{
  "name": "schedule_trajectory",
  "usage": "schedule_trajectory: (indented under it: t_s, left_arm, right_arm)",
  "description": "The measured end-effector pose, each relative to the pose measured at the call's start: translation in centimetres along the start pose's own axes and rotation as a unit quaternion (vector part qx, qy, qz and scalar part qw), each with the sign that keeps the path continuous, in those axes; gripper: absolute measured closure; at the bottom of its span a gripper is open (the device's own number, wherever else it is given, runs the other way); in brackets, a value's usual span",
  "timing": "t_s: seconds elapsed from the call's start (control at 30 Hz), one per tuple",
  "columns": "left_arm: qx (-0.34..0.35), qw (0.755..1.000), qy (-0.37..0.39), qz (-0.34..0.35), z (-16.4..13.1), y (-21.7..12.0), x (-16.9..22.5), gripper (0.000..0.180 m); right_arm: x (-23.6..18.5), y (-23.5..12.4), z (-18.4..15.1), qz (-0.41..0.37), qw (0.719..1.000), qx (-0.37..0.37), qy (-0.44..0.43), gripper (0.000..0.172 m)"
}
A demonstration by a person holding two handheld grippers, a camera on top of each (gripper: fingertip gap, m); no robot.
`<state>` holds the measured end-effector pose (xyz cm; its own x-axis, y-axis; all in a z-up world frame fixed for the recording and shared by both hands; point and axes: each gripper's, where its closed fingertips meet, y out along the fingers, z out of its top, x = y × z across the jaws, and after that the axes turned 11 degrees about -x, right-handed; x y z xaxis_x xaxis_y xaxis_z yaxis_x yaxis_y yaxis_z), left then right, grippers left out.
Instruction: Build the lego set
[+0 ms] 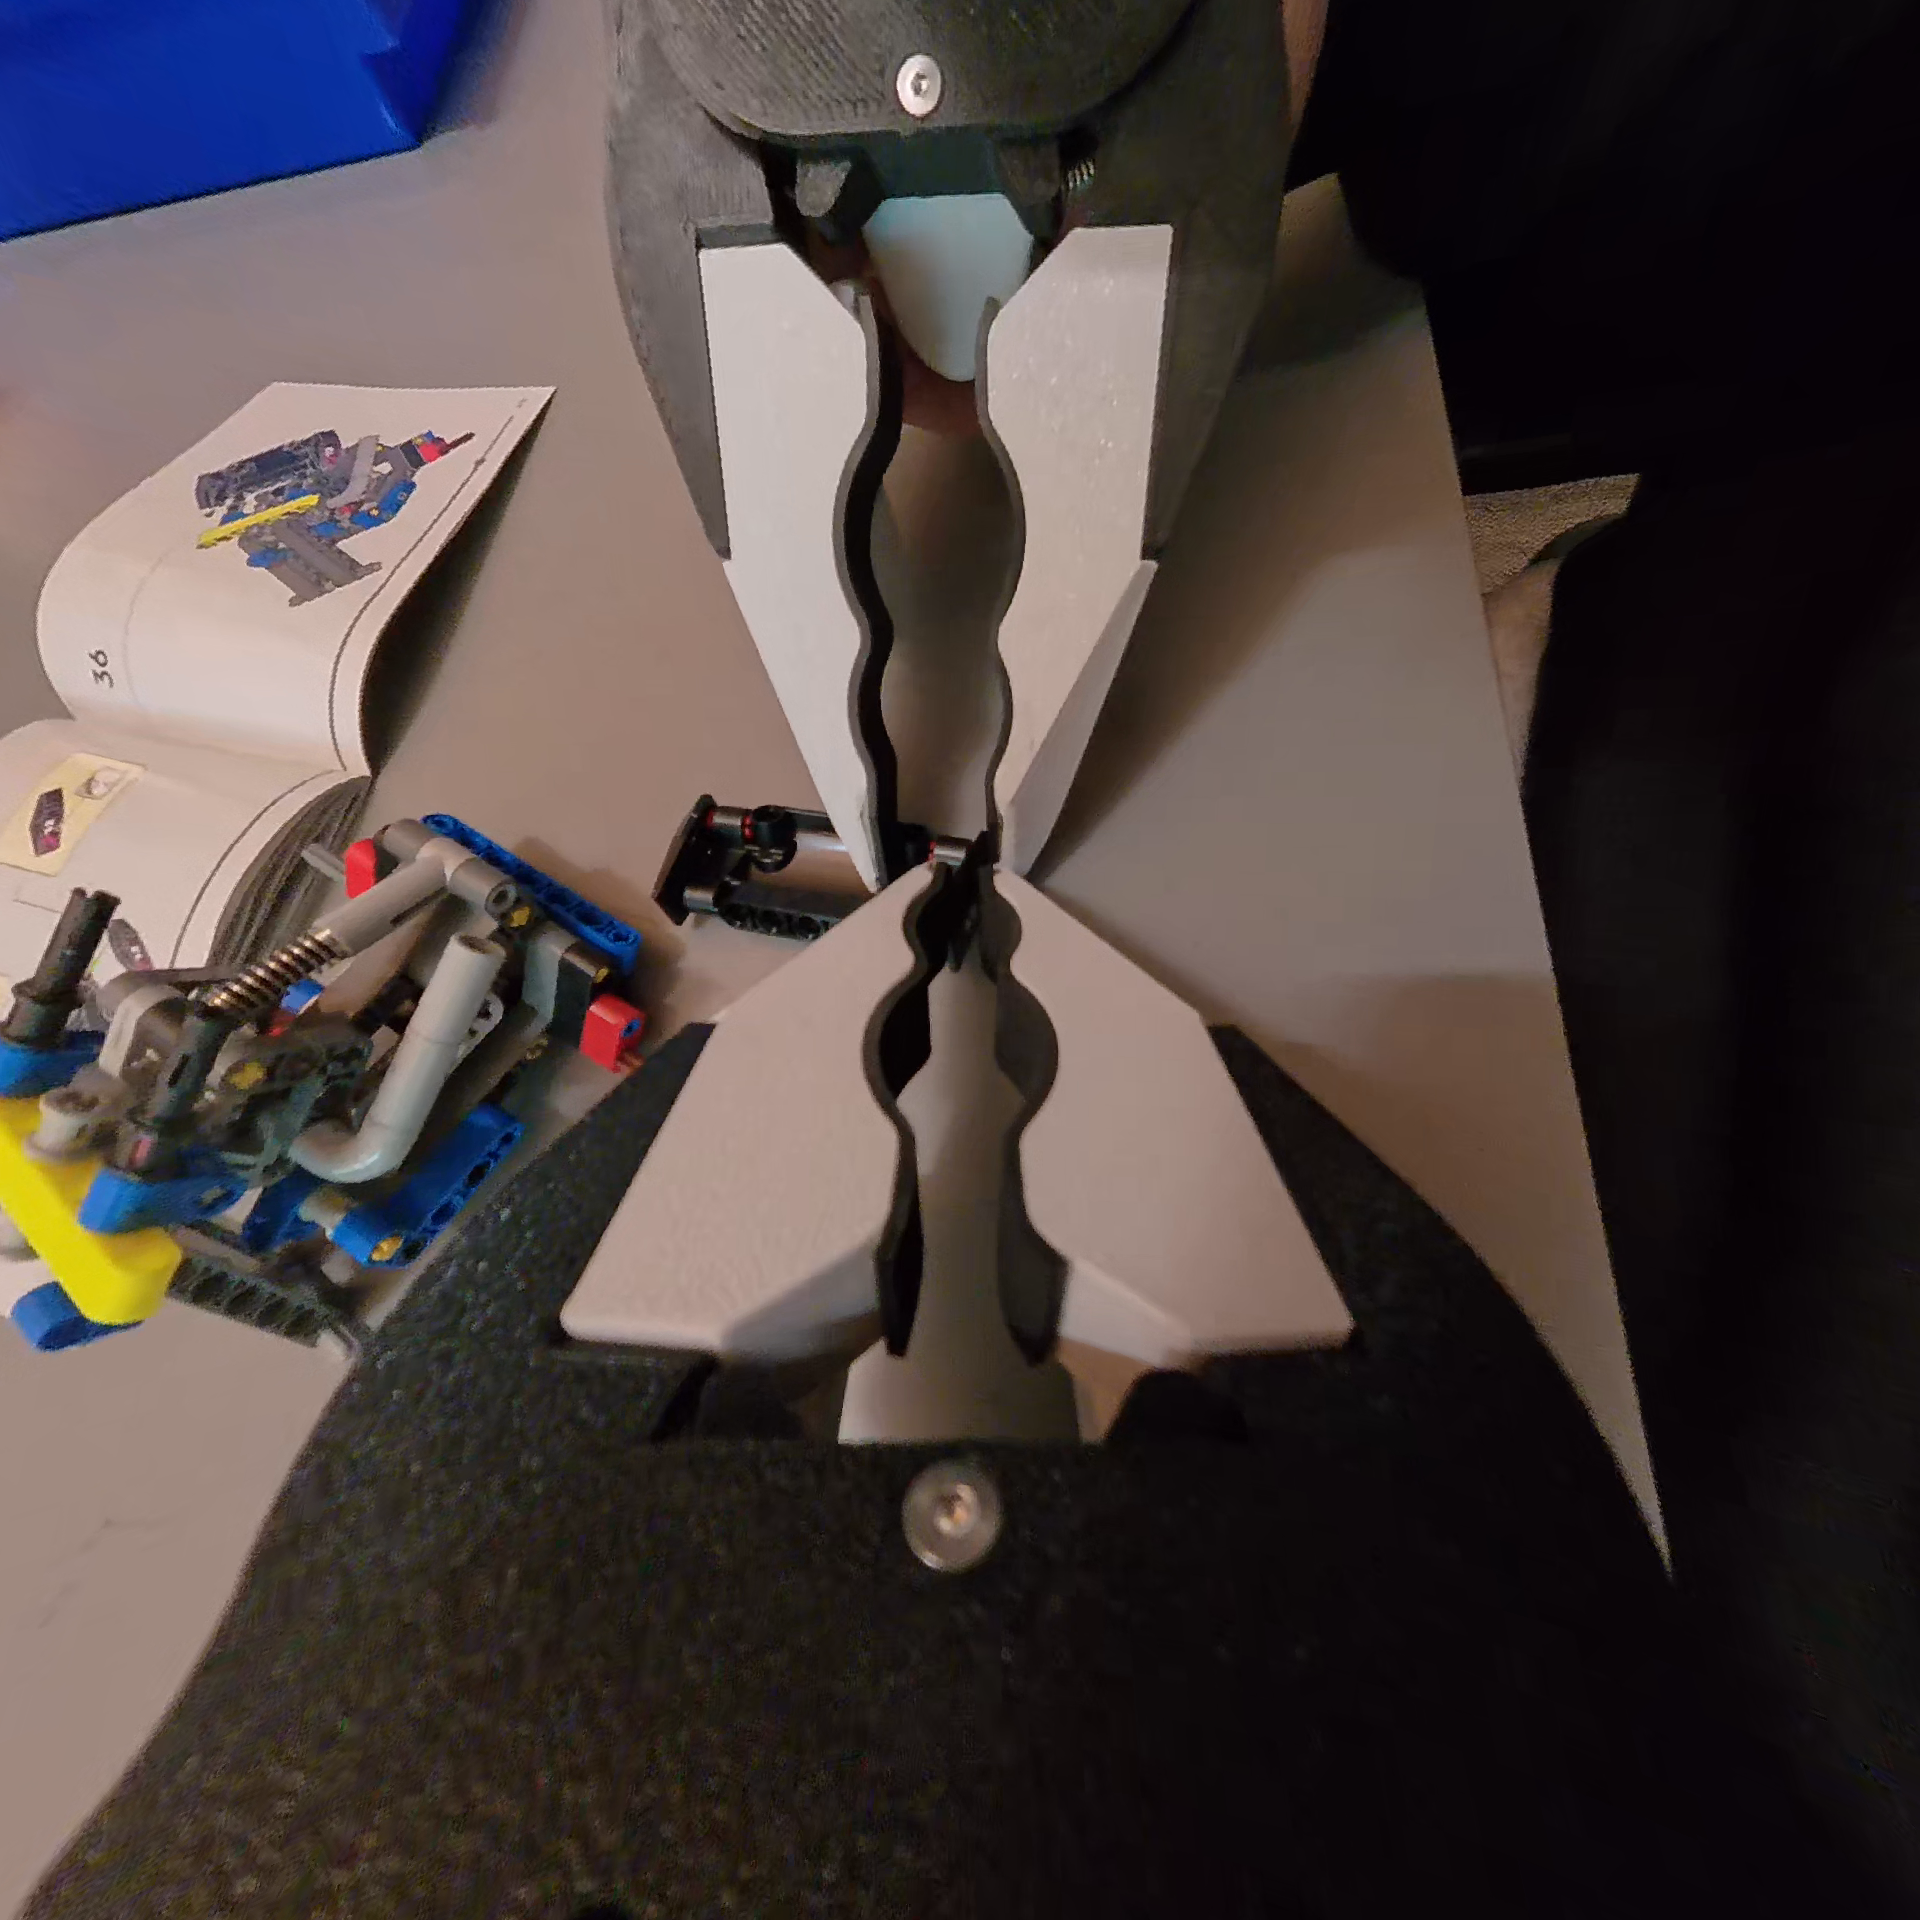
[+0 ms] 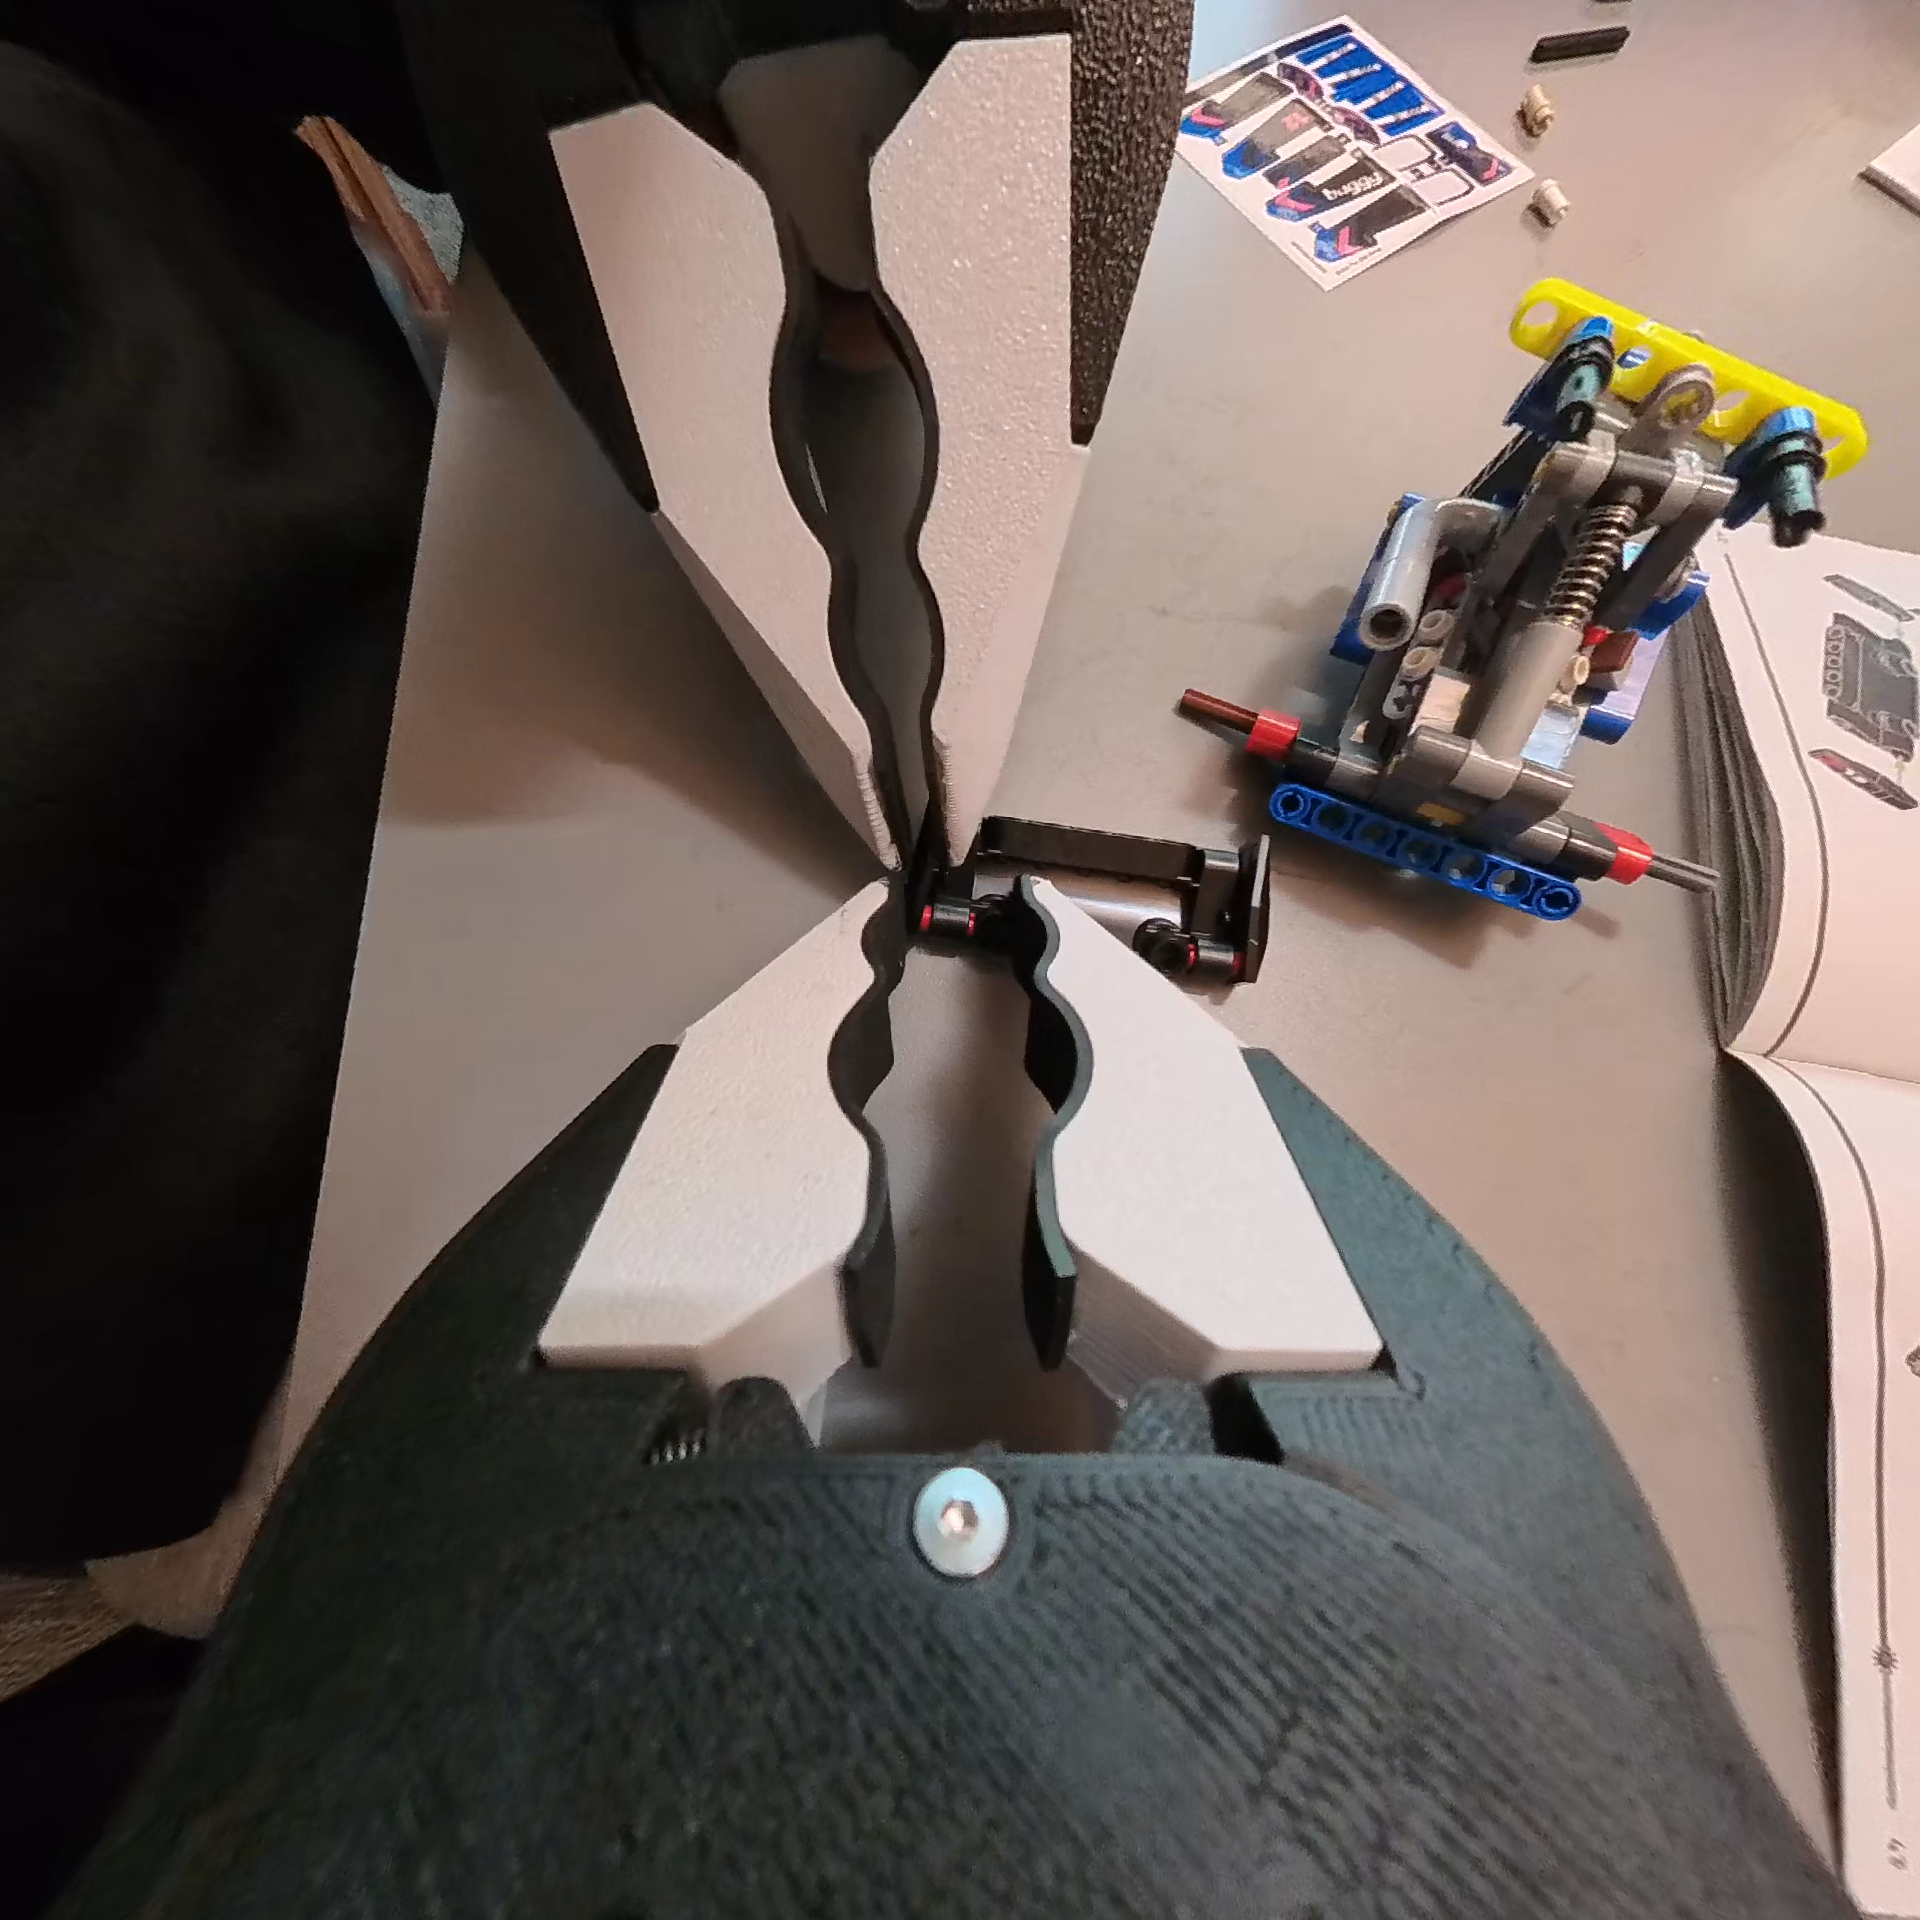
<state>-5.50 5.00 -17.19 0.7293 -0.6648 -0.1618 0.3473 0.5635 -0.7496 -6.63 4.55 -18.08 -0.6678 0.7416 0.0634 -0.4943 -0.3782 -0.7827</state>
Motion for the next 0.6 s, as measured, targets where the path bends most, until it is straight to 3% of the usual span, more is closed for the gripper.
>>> schedule_trajectory:
  t_s: [0.17,0.23,0.6]
  left_arm:
    - [0.002,0.999,0.025,0.022,-0.05,-0.01,0.02,0.179]
    - [0.003,0.999,0.037,0.035,-0.1,-0.04,-0.05,0.179]
    - [0.002,0.996,0.06,0.058,-0.23,-0.12,-0.09,0.178]
  right_arm:
    - [0.44,-0.07,0.0,-0.019,1.0,0.001,0.002,0.144]
    - [0.19,-0.02,0.0,-0.014,1.0,0.0,-0.003,0.152]
    - [0.14,0.12,0.01,-0.016,1.0,-0.002,-0.003,0.152]
